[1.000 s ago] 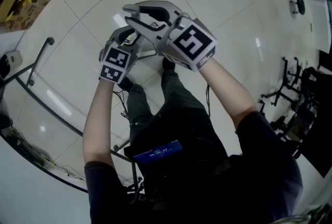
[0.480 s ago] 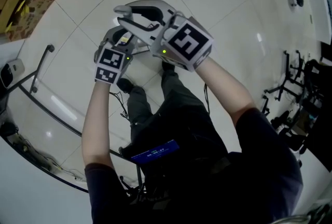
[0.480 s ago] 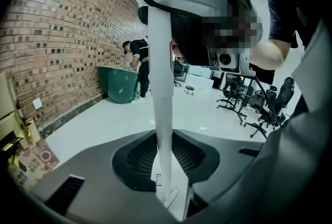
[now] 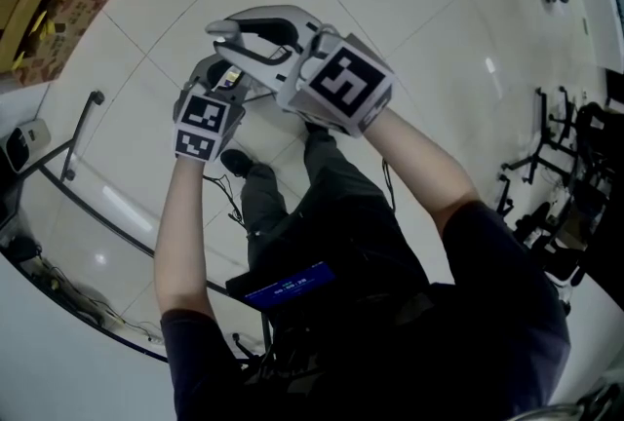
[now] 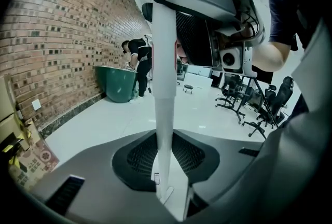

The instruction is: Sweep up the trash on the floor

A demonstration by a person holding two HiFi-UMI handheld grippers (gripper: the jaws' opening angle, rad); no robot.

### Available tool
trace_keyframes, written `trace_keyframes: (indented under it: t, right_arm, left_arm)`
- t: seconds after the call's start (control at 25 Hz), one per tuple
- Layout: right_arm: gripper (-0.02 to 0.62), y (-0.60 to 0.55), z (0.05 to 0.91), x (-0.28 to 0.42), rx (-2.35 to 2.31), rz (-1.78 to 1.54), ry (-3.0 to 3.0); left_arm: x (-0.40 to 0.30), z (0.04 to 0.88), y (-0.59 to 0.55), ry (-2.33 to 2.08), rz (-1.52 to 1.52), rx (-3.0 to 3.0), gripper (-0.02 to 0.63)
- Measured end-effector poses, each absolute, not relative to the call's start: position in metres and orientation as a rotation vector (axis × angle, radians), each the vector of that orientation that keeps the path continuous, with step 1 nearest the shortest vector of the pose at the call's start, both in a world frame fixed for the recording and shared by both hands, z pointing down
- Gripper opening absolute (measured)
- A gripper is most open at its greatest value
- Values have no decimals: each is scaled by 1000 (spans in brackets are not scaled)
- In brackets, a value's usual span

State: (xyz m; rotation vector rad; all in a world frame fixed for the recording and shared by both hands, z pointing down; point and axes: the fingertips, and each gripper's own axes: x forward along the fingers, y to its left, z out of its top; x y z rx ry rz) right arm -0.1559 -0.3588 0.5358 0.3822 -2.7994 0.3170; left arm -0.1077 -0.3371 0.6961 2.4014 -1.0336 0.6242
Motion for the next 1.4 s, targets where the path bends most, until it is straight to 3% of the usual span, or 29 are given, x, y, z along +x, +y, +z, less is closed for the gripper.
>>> trace_keyframes:
  t: [0.44, 0.84, 1.4]
  right_arm:
    - [120, -330, 498, -139, 293, 400, -2842]
    - [118, -311, 403, -99, 73, 441, -2991]
    - [126, -256, 276, -52, -344, 217, -3202]
  left_arm:
    - [-101, 659, -316, -1065, 684, 2361, 89]
    - [-81, 564, -294, -1177, 741, 2397, 87]
    - [-32, 446, -287, -1462, 590, 2477, 89]
